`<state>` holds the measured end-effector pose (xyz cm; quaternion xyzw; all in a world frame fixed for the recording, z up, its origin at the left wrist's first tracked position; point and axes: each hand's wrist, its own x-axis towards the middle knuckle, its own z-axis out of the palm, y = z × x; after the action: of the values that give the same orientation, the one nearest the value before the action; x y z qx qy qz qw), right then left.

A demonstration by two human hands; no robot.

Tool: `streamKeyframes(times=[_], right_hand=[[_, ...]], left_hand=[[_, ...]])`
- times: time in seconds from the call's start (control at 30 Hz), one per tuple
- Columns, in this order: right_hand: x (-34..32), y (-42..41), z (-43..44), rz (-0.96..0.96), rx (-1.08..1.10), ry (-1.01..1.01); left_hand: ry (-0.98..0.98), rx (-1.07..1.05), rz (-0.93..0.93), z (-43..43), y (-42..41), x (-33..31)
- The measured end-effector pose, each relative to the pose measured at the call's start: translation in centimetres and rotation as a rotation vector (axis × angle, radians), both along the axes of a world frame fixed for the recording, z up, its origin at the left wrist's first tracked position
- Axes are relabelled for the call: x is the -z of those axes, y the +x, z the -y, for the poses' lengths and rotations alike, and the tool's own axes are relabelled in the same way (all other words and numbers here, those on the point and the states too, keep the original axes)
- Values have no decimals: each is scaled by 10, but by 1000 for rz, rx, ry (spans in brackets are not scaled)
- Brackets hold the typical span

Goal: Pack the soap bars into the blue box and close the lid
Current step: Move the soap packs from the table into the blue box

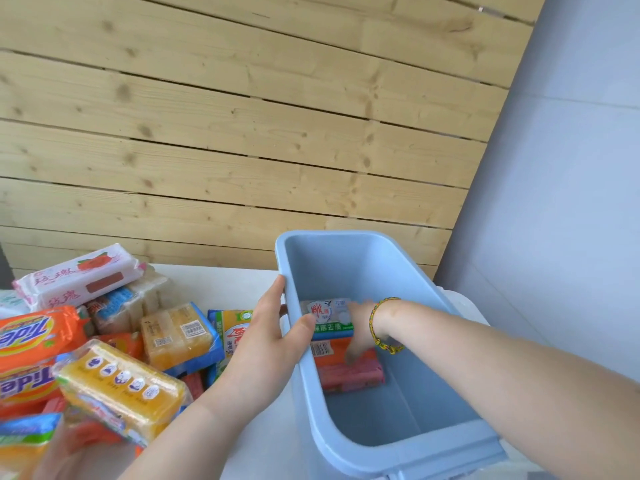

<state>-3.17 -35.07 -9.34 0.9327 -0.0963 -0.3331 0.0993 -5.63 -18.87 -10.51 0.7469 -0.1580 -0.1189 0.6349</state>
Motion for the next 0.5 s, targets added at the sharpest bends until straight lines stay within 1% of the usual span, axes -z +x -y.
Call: streamKeyframes(times=[0.03, 0.07, 0.13, 0.17, 0.23, 0.37, 0.5], right_hand=[[4, 0, 1, -51, -13, -19], [9, 1, 2, -60, 3, 6], [14, 2, 4, -30, 70, 103], [15, 1, 4, -27, 66, 125], [17, 1, 3, -26, 47, 121], [24, 0, 5, 34, 38, 159], [22, 3, 4, 14, 66, 187]], left_hand=[[-1, 4, -1, 0, 0, 1], [-4, 6, -2, 0, 0, 1], [-12, 8, -6, 0, 1, 1], [-19, 10, -9, 0, 1, 1], [-35, 17, -18, 1, 2, 2], [-73, 17, -28, 3, 3, 5], [-98, 15, -41, 2, 5, 9]])
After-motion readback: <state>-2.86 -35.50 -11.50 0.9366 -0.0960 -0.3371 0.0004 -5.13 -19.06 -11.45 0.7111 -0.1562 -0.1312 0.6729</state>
